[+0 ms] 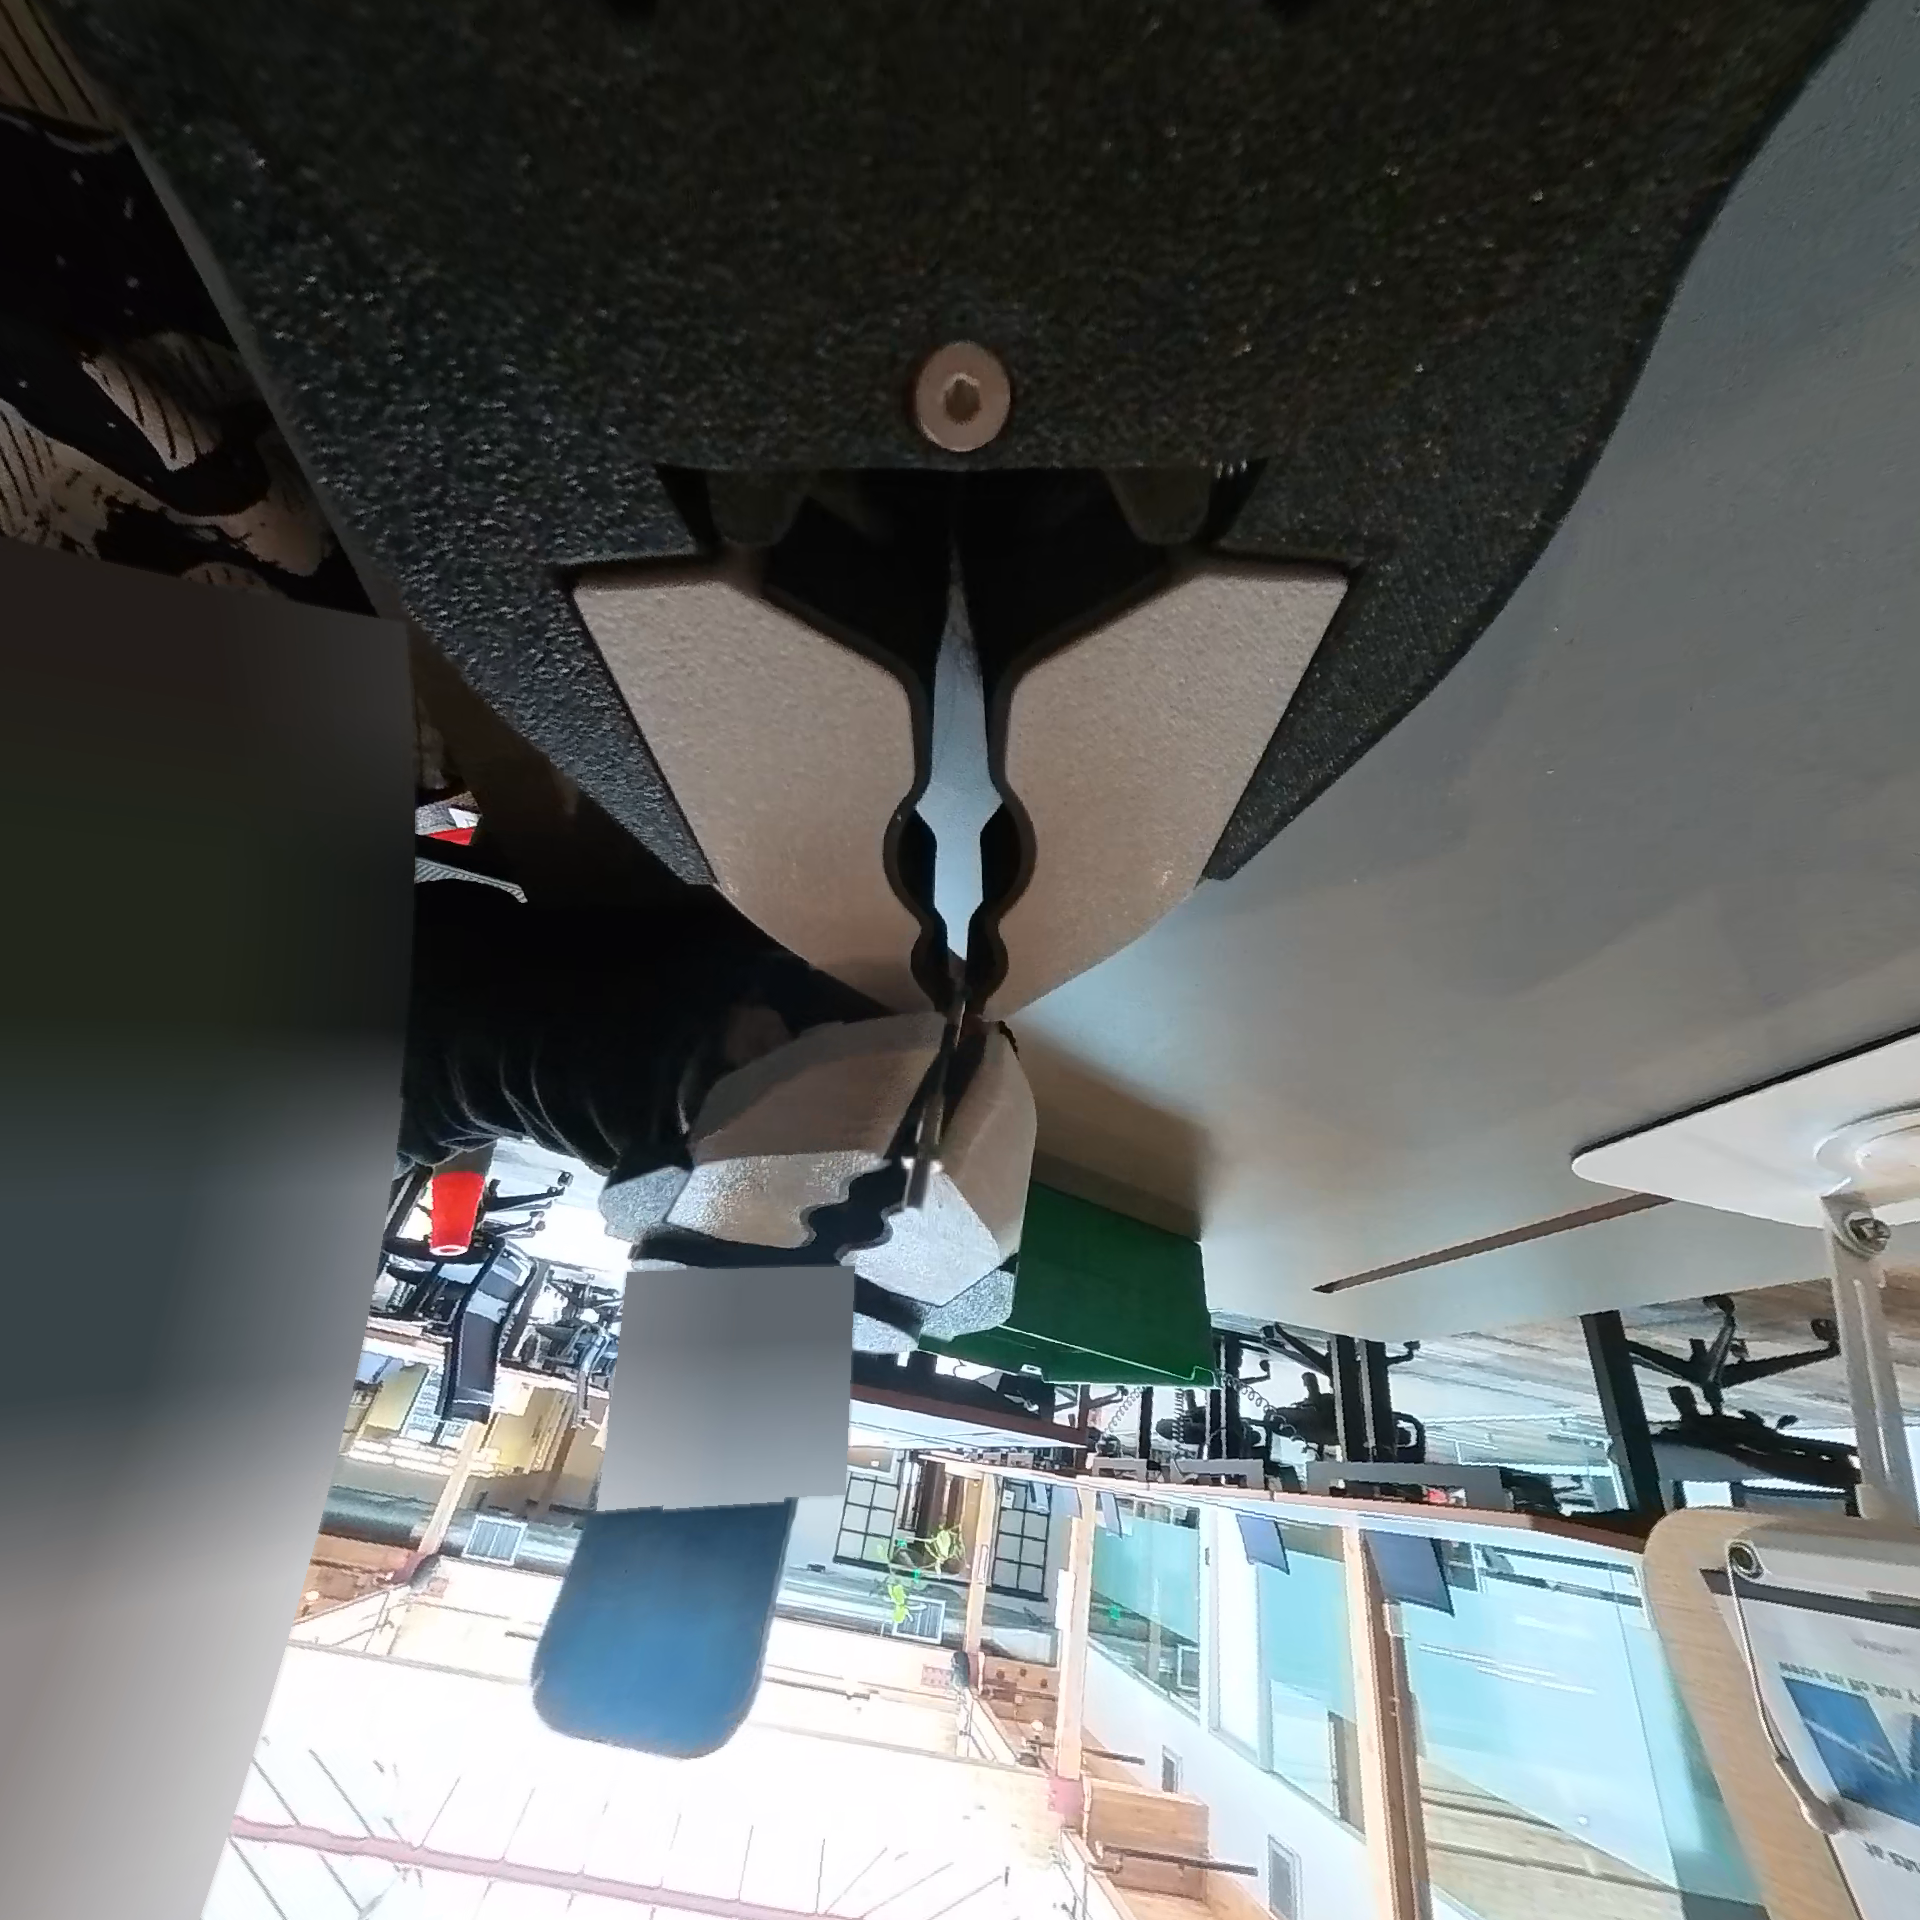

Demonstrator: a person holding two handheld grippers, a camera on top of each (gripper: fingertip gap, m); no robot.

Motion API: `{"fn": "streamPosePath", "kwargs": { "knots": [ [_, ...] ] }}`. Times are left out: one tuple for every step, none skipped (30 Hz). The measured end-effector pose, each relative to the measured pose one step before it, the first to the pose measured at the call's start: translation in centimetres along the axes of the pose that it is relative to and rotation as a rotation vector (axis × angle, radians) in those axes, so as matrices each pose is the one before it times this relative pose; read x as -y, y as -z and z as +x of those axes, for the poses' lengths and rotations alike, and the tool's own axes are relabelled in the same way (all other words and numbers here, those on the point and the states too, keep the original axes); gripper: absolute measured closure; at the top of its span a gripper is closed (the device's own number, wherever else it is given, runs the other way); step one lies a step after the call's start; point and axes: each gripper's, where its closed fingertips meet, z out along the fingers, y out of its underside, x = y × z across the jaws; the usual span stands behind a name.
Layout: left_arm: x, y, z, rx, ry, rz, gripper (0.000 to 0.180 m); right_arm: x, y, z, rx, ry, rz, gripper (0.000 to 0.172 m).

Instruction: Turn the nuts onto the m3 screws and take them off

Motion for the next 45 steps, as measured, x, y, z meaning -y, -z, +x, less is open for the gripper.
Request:
{"fn": "streamPosePath", "kwargs": {
  "knots": [
    [0.011,0.010,-0.018,0.0003,0.0011,0.0013,0.178,0.010,-0.024,0.016,-0.0043,0.0044,-0.0005,0.171],
    [0.023,0.009,-0.010,0.0000,0.0015,0.0015,0.178,0.017,-0.029,0.014,-0.0029,0.0023,0.0002,0.171],
    [0.009,0.005,0.001,-0.0005,0.0005,0.0006,0.178,0.003,-0.019,-0.009,0.0002,-0.0001,0.0001,0.171],
    [0.002,0.009,0.000,-0.0001,-0.0001,0.0001,0.178,0.004,-0.004,0.010,0.0006,-0.0019,0.0005,0.171],
    [0.001,-0.001,-0.001,0.0001,0.0000,0.0001,0.178,0.002,0.010,0.003,0.0011,-0.0029,0.0012,0.171],
    [-0.001,-0.010,0.008,-0.0005,0.0002,-0.0001,0.178,-0.004,-0.009,0.004,0.0007,-0.0039,0.0007,0.171],
    [0.003,-0.001,-0.004,-0.0009,0.0006,0.0000,0.178,0.009,0.005,0.009,0.0007,-0.0036,0.0002,0.171],
    [0.002,-0.001,0.017,-0.0011,0.0004,0.0002,0.178,-0.003,-0.005,-0.007,0.0007,-0.0023,-0.0001,0.171],
    [0.004,0.008,0.012,-0.0011,-0.0003,0.0003,0.178,0.009,-0.009,-0.004,0.0014,-0.0021,0.0000,0.171],
    [0.005,-0.003,0.021,-0.0010,-0.0003,0.0005,0.178,0.006,0.004,-0.006,0.0014,-0.0031,0.0007,0.171],
    [0.003,-0.001,0.003,-0.0008,0.0003,0.0001,0.178,-0.003,0.001,-0.001,0.0009,-0.0030,-0.0001,0.171],
    [-0.015,-0.007,-0.007,0.0001,0.0007,-0.0005,0.178,-0.018,-0.002,0.026,0.0005,-0.0039,-0.0011,0.171],
    [-0.004,-0.007,-0.006,0.0001,0.0008,-0.0004,0.178,-0.002,0.005,0.020,0.0008,-0.0047,-0.0006,0.171],
    [-0.008,-0.005,0.000,-0.0004,0.0006,-0.0007,0.178,-0.012,0.005,0.006,0.0017,-0.0048,-0.0007,0.171],
    [-0.009,-0.005,-0.011,0.0002,0.0002,-0.0008,0.178,-0.017,0.002,0.011,0.0015,-0.0044,-0.0003,0.171],
    [-0.003,-0.009,-0.003,0.0011,0.0001,-0.0001,0.178,-0.001,0.002,0.020,0.0006,-0.0035,0.0001,0.171],
    [0.006,0.007,-0.011,0.0009,0.0001,0.0004,0.178,0.003,-0.005,0.009,0.0007,-0.0032,0.0003,0.171],
    [0.003,-0.002,0.000,0.0006,-0.0003,0.0004,0.178,0.001,-0.004,0.004,0.0013,-0.0028,0.0002,0.171],
    [0.004,0.008,0.001,-0.0001,0.0000,0.0003,0.178,0.003,-0.005,0.013,0.0009,-0.0023,0.0003,0.171],
    [0.009,0.006,-0.004,-0.0006,0.0012,0.0004,0.177,0.006,-0.013,0.008,0.0005,-0.0020,0.0005,0.171],
    [0.007,-0.002,-0.010,-0.0007,0.0015,0.0002,0.177,0.005,-0.009,0.004,0.0005,-0.0013,0.0004,0.171],
    [0.001,0.001,-0.008,-0.0002,0.0012,-0.0002,0.177,0.011,0.000,0.022,0.0006,-0.0021,0.0010,0.171],
    [0.006,-0.002,-0.007,0.0002,0.0008,0.0003,0.177,0.008,0.008,0.011,0.0005,-0.0028,0.0015,0.171],
    [0.008,0.006,-0.003,0.0004,0.0004,0.0006,0.177,0.007,-0.001,0.014,0.0005,-0.0020,0.0014,0.171],
    [0.003,0.004,-0.019,0.0009,0.0007,0.0009,0.177,0.015,0.007,0.009,0.0001,-0.0008,0.0012,0.171],
    [0.018,0.012,-0.022,0.0011,0.0017,0.0011,0.176,0.026,0.004,0.003,-0.0008,-0.0001,0.0012,0.171],
    [0.018,0.002,-0.035,0.0011,0.0026,0.0008,0.175,0.059,0.028,0.025,-0.0018,0.0011,0.0024,0.171],
    [0.002,0.006,-0.037,0.0014,0.0031,0.0004,0.173,0.117,0.058,0.013,-0.0014,0.0010,0.0046,0.171],
    [0.007,-0.001,-0.034,0.0009,0.0023,-0.0001,0.171,0.151,0.082,0.043,-0.0013,-0.0009,0.0066,0.171],
    [-0.009,-0.004,0.001,-0.0003,0.0009,-0.0008,0.169,0.128,0.095,0.049,-0.0017,-0.0026,0.0056,0.171],
    [-0.024,-0.027,0.010,-0.0014,0.0001,-0.0019,0.168,0.092,0.100,0.074,-0.0028,-0.0006,0.0035,0.171],
    [-0.027,-0.030,0.008,-0.0006,0.0009,-0.0029,0.166,0.100,0.123,0.064,-0.0031,0.0023,0.0033,0.171],
    [-0.035,-0.019,-0.027,0.0008,0.0016,-0.0030,0.163,0.161,0.125,0.059,-0.0028,0.0011,0.0057,0.171],
    [-0.024,-0.017,-0.012,0.0006,0.0006,-0.0019,0.160,0.191,0.117,0.042,-0.0012,0.0001,0.0064,0.171],
    [0.002,-0.007,0.014,0.0001,-0.0010,-0.0003,0.157,0.197,0.119,0.042,-0.0011,0.0003,0.0060,0.171],
    [0.009,0.008,0.003,0.0017,-0.0022,0.0005,0.153,0.196,0.139,0.066,-0.0036,0.0027,0.0057,0.171],
    [0.012,0.001,0.002,0.0023,-0.0030,0.0001,0.149,0.193,0.166,0.091,-0.0054,0.0044,0.0054,0.171],
    [-0.008,-0.009,0.021,0.0020,-0.0036,-0.0011,0.145,0.183,0.178,0.080,-0.0044,0.0027,0.0045,0.171],
    [-0.026,-0.029,0.014,0.0024,-0.0041,-0.0025,0.140,0.150,0.178,0.106,-0.0047,0.0012,0.0044,0.171],
    [-0.038,-0.032,0.007,0.0025,-0.0036,-0.0036,0.134,0.163,0.181,0.154,-0.0075,0.0022,0.0052,0.171],
    [-0.052,-0.048,-0.014,0.0032,-0.0025,-0.0041,0.128,0.178,0.184,0.207,-0.0096,0.0020,0.0064,0.171],
    [-0.033,-0.042,-0.054,0.0055,-0.0012,-0.0037,0.120,0.200,0.182,0.195,-0.0084,0.0003,0.0073,0.171],
    [-0.026,-0.020,-0.065,0.0065,-0.0006,-0.0025,0.112,0.188,0.187,0.170,-0.0071,0.0002,0.0069,0.171],
    [-0.009,-0.010,-0.045,0.0055,-0.0010,-0.0011,0.104,0.150,0.174,0.163,-0.0069,0.0007,0.0062,0.171],
    [0.010,-0.005,-0.040,0.0059,-0.0023,-0.0001,0.097,0.075,0.140,0.177,-0.0078,-0.0008,0.0044,0.171]
  ]
}}
